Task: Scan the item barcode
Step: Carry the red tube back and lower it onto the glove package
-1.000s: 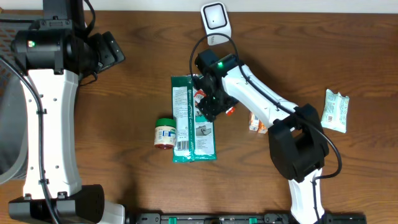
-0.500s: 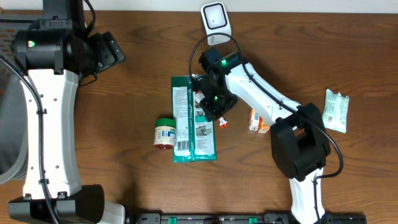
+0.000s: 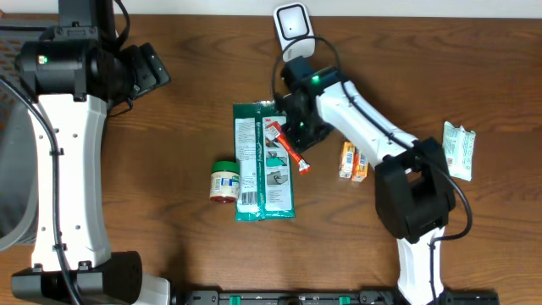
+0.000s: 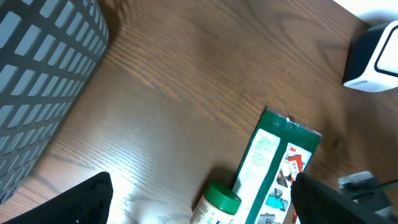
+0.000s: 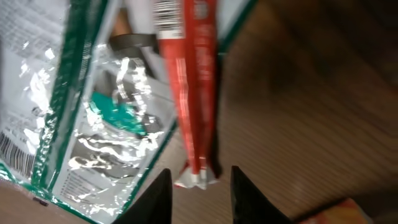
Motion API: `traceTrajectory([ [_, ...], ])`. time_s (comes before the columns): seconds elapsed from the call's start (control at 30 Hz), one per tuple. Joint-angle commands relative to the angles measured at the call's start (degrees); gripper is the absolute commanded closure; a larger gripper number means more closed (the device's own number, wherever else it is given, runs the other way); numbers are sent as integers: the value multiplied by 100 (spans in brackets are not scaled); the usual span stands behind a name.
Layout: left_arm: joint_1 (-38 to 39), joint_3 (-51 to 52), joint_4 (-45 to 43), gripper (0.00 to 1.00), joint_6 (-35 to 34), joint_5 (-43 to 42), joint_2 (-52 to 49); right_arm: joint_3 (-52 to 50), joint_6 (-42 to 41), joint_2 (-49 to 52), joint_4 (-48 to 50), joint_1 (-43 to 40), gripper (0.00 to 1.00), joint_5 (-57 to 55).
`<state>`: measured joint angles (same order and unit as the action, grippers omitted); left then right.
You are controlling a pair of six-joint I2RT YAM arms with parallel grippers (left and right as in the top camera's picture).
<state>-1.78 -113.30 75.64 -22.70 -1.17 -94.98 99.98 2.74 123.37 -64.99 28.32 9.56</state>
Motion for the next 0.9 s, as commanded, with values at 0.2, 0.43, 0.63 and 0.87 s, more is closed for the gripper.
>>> traceTrajectory([
  [0.2, -17, -50, 15, 8, -48, 31, -26, -863, -140, -9, 962, -293, 96, 872],
  [0.43, -17, -50, 15, 8, -48, 31, -26, -1283, -142, -9, 1552, -227, 98, 922],
  [0.63, -17, -50, 15, 8, -48, 31, -26, -1252, -109, -11, 1499, -328, 89, 1307],
  [0.87, -17, -50, 15, 8, -48, 31, -26, -1117, 55, -13, 1263, -682, 82, 2601],
])
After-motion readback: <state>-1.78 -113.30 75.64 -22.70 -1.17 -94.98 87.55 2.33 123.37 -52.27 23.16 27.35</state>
